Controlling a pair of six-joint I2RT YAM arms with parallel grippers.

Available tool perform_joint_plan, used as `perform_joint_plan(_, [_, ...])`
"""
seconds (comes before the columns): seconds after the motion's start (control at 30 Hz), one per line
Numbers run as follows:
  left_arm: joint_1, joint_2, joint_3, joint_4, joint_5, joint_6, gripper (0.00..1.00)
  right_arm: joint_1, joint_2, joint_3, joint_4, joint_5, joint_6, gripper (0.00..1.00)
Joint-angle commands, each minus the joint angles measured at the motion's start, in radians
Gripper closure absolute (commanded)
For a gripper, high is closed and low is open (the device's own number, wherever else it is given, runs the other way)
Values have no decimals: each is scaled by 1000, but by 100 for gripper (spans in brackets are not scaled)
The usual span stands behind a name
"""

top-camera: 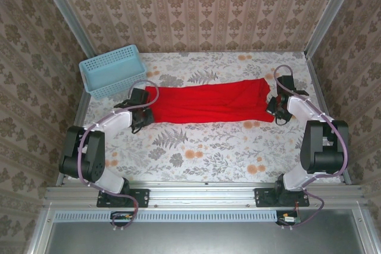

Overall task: Fold the inside-out t-shirt
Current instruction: Move the T-shirt to the center of the table, then smooth out the T-shirt at the center of the table.

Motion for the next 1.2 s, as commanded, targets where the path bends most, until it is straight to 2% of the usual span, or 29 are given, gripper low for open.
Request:
perform_joint_plan(0.0, [24, -25, -37, -14, -30, 22, 100, -11, 11, 26, -30, 80, 12, 100])
perform_joint_plan(0.13, [26, -54, -80, -8, -30, 4, 100, -3, -8, -1, -18, 41, 11, 100])
perform_joint_plan(0.23, [24, -94, -114, -3, -33, -9, 100, 9, -20, -28, -18, 60, 17, 100])
perform_joint_plan(0.4, [23, -148, -132, -53, -103, -25, 100, 2, -30, -21, -28, 83, 18, 100])
perform_joint_plan(0.5, [23, -181, -139, -82, -139, -62, 100, 16, -52, -15, -32, 46, 12, 100])
perform_joint_plan(0.57, [23, -184, -148, -80, -122, -90, 100, 43, -64, -29, -37, 30, 14, 100])
perform_joint_plan(0.6, [19, -179, -155, -73, -106, -102, 100, 58, -69, -45, -31, 4, 15, 98])
perform_joint_plan(0.67, [16, -163, -166, -76, -90, -131, 97, 76, -73, -87, -18, -60, 28, 86])
perform_joint_plan(0.73, [18, -156, -182, -78, -88, -152, 88, 77, -81, -135, 0, -123, 40, 69])
perform_joint_plan(0.77, [21, -161, -190, -79, -94, -162, 83, 75, -87, -151, 2, -137, 44, 66])
perform_joint_plan(0.93, [46, -251, -207, -102, -120, -177, 75, 45, -164, -170, -12, -144, 30, 55])
perform_joint_plan(1.03, [51, -294, -175, -125, -140, -156, 71, 34, -214, -170, 8, -199, 27, 52])
perform_joint_plan(1.17, [39, -277, -110, -108, -85, -101, 69, 34, -227, -176, 44, -249, 42, 50])
